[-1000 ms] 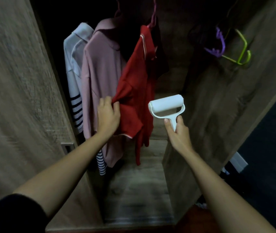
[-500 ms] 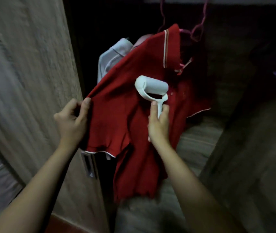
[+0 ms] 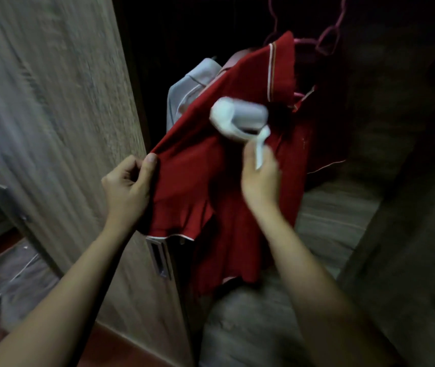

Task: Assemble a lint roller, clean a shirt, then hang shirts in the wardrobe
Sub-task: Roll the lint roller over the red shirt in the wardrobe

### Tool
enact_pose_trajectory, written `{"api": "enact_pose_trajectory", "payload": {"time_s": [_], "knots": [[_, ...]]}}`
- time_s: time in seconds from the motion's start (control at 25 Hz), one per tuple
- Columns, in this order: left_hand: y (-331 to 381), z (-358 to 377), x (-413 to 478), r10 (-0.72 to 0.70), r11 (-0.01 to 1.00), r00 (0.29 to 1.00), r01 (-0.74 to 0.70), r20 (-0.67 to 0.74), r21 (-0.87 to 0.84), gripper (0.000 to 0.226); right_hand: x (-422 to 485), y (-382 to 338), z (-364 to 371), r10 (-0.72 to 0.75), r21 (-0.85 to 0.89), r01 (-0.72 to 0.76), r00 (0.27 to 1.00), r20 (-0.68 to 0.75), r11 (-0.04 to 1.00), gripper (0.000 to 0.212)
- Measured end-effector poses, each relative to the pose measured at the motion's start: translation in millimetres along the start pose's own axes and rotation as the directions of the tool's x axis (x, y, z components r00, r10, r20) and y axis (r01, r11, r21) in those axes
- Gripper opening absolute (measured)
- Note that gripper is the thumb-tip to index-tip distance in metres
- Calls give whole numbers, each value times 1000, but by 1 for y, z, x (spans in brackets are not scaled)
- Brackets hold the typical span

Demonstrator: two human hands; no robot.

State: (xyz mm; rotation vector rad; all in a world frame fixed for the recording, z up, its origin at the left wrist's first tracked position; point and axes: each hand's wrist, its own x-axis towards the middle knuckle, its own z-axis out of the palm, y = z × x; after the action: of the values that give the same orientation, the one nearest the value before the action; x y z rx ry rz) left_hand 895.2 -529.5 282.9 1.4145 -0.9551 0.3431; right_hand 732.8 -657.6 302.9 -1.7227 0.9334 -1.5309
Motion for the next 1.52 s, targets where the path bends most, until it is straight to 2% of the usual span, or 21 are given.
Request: {"api": "enact_pose_trajectory", "payload": {"time_s": [0.08,0.12,0.2,0.28,0.32,0.4,0.48,0.56,0.64,0.72,0.8,0.84,0.88,0.92,1.0,1.04,1.16,1.24,1.36,1.44,1.52], "knots": [[1,0,0,-15,1000,1000,15,2,-11,44,31,3,-6,39,46,-35,995,-95,998,32],[1,1,1,-22,1000,1000,22,5,-18,42,25,12,-5,66,18,-64,995,-81,998,33],[2,1,1,-26,999,1000,26,0,-26,40,-21,49,8,121,-107,-108,985,125,988,32],[2,1,1,-15,1000,1000,14,-11,-25,40,-84,85,17,238,-243,-146,880,411,959,33],[2,2,0,-9,1000,1000,9,-12,-23,40,-100,95,14,269,-284,-146,844,463,948,34],[2,2,1,-8,1000,1000,8,-11,-1,42,-82,98,6,241,-285,-134,892,383,949,35],[2,2,0,-17,1000,1000,17,-16,6,42,-31,84,-2,216,-231,-168,956,200,958,36],[2,3,-1,-25,1000,999,25,-23,-8,41,12,70,-10,218,-114,-210,974,61,971,37],[3,3,-2,-38,999,999,38,-31,-6,40,7,88,-2,226,-128,-212,969,101,969,36],[5,3,0,-47,999,998,48,-37,5,40,-45,136,16,272,-276,-191,916,295,942,39],[5,2,2,-53,998,998,53,-33,30,41,-114,189,21,413,-453,-183,773,482,873,66],[5,1,3,-50,998,999,50,-18,44,42,-139,210,18,487,-518,-202,714,503,831,85],[5,-1,4,-45,998,999,45,4,51,43,-154,229,17,535,-539,-243,689,489,806,91],[6,-3,6,-43,998,999,41,28,51,42,-160,236,13,580,-570,-282,680,449,772,80],[7,-5,7,-45,998,997,41,66,52,41,-147,230,13,570,-593,-278,725,386,755,49],[7,-5,7,-45,998,996,41,71,53,42,-131,219,13,514,-537,-266,764,389,801,42],[6,-2,4,-47,998,998,46,29,37,43,-60,151,5,263,-219,-206,924,276,954,30],[6,1,2,-49,999,999,48,8,25,45,-17,103,-6,105,-57,-97,982,160,994,34],[5,0,2,-45,998,999,45,13,32,48,15,73,-4,2,86,-6,999,47,996,41],[5,-1,3,-47,999,999,47,15,19,47,2,90,11,78,9,-80,989,125,997,35],[5,-1,3,-46,999,999,46,10,6,44,-32,127,24,183,-160,-140,934,306,977,28]]}}
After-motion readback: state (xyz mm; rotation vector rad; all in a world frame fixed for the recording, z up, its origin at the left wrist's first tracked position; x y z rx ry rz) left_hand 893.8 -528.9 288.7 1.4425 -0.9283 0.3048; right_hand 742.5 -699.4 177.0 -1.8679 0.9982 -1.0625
